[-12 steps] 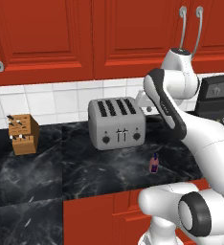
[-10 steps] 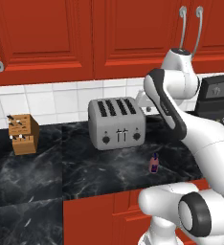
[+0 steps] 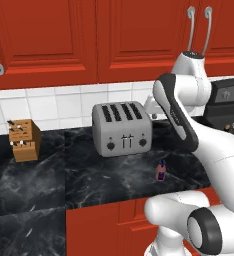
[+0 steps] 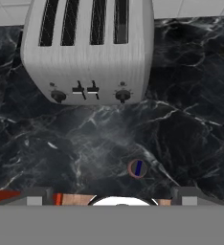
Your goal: There is a wine glass and glass cup on the dining counter. Place the wine bottle next to the wine glass and the juice bottle next to the glass cup.
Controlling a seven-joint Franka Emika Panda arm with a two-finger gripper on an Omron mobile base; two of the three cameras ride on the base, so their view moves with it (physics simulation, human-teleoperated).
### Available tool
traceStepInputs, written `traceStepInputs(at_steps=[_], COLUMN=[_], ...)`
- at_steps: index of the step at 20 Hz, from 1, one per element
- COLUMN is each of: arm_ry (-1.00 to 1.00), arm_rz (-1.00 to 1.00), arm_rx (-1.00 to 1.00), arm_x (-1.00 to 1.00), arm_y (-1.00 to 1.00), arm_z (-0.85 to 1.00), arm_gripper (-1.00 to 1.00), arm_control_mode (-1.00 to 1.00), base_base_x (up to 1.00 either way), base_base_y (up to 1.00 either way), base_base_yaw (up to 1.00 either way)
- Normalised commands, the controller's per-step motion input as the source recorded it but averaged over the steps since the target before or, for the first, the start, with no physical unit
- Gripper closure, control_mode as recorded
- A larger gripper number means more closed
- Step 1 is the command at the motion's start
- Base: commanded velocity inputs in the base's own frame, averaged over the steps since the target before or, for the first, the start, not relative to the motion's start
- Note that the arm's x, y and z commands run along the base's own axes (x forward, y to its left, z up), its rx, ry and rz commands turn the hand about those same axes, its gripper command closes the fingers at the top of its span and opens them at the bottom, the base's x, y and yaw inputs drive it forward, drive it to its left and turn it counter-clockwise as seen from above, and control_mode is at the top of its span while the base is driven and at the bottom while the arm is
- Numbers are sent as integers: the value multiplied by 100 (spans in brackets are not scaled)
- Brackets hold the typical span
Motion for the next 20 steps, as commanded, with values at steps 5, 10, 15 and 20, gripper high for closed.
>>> traceStepInputs(at_steps=[5, 10, 15, 20], arm_ry=[0, 1, 0, 2], arm_rz=[0, 0, 0, -1], arm_rx=[0, 0, -5, -9], arm_x=[-4, -1, -1, 0], arm_y=[-4, -8, -11, -14], arm_z=[-9, -17, -24, -25], arm_gripper=[-100, -100, -100, -100], arm_control_mode=[-100, -100, -100, -100], base_base_x=[0, 0, 0, 0], base_base_y=[0, 0, 0, 0], base_base_yaw=[0, 0, 0, 0])
